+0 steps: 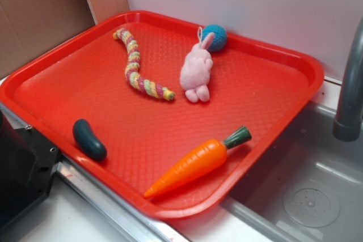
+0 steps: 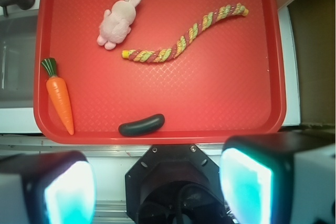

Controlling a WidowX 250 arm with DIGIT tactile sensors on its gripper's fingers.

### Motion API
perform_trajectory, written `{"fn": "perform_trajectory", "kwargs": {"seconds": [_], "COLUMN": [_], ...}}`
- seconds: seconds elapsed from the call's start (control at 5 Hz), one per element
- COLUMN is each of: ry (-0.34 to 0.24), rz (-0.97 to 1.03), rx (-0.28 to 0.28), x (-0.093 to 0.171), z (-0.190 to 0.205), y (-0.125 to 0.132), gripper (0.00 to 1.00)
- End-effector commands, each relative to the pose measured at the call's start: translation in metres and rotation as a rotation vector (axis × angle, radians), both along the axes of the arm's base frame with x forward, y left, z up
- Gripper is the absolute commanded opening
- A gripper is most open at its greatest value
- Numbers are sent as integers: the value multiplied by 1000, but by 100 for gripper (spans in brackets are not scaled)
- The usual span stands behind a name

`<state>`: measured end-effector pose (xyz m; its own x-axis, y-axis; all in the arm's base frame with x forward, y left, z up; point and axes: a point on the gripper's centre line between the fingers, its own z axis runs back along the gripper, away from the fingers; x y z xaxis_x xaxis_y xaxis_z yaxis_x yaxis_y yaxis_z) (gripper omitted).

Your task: Grab the blue ball.

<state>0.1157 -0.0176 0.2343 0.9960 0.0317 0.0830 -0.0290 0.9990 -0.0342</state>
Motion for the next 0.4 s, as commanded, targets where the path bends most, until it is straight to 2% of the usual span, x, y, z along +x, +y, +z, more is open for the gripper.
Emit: {"fn": "perform_trajectory", "kwargs": {"seconds": [0.0,0.2], "ry": [0,-51], "rz": [0,51], "rx": [0,20], "x": [0,13], "z": [0,-8], "y": [0,1], "gripper": [100,100]}}
